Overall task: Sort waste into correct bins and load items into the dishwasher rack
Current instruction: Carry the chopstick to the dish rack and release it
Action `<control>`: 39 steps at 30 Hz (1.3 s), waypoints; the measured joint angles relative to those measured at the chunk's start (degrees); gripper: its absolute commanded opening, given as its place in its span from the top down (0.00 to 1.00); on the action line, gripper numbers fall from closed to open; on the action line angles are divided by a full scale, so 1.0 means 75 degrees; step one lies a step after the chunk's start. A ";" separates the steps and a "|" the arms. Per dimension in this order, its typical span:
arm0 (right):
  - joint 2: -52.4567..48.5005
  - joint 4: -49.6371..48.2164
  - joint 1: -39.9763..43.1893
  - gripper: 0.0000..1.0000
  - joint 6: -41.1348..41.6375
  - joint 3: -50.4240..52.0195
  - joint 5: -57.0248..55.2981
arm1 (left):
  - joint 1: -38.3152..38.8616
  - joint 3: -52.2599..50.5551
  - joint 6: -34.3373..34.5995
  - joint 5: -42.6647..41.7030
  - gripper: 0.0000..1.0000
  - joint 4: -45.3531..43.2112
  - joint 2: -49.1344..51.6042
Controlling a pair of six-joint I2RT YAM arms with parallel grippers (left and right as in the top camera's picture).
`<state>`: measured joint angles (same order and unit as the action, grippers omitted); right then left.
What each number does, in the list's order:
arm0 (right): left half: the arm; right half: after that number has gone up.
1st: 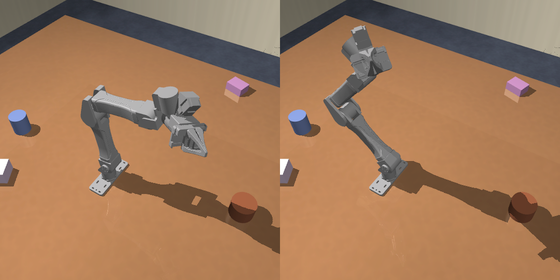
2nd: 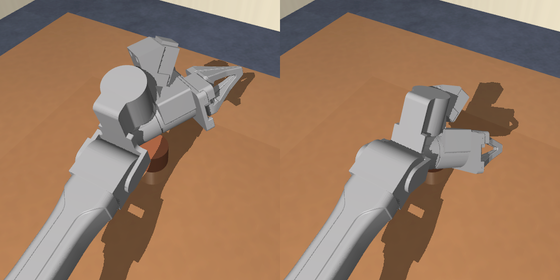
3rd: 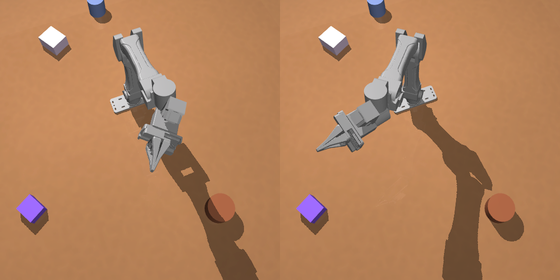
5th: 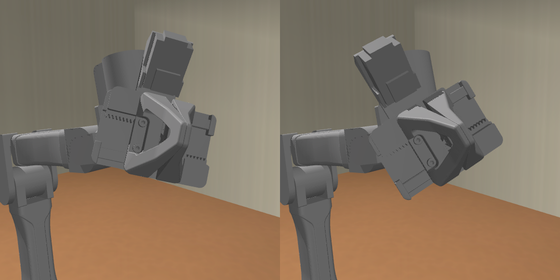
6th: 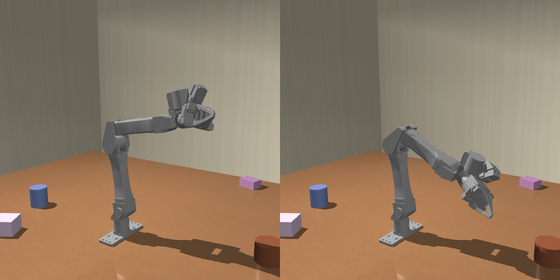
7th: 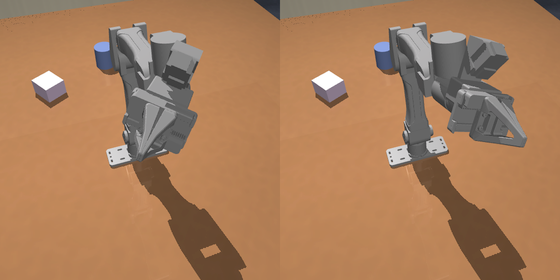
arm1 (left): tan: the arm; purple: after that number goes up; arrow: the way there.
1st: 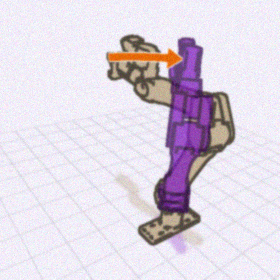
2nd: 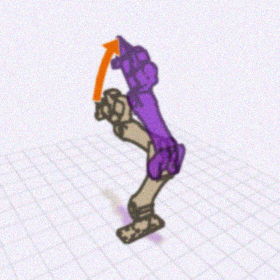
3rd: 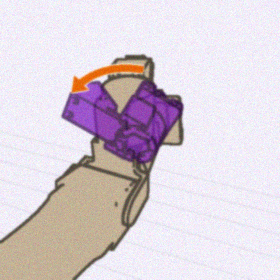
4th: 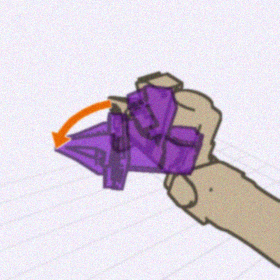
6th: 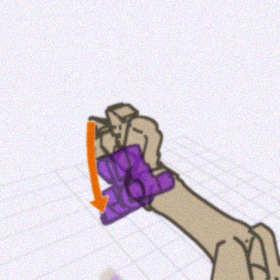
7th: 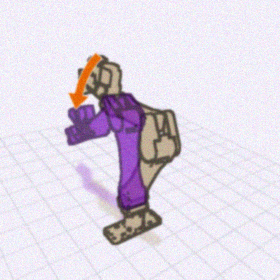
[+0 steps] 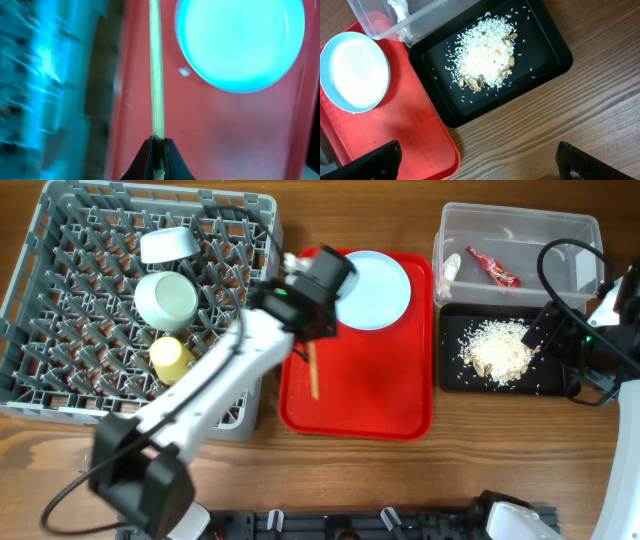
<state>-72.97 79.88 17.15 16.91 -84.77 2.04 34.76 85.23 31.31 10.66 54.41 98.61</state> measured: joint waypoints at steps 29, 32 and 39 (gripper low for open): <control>0.0000 0.0000 0.0000 0.00 0.0000 0.0000 0.0000 | -0.2981 -0.0475 -0.4546 -0.1279 0.95 -0.1183 0.0321; 0.0000 0.0000 0.0000 0.00 0.0000 0.0000 0.0000 | -0.2981 -0.0501 -0.4613 -0.1306 0.91 -0.1180 0.0746; 0.0000 0.0000 0.0000 0.00 0.0000 0.0000 0.0003 | -0.3019 -0.0557 -0.4712 -0.1192 0.49 -0.1405 0.0892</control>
<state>-72.97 79.88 17.15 16.91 -84.77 2.07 12.12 81.06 -4.03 1.72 43.88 105.30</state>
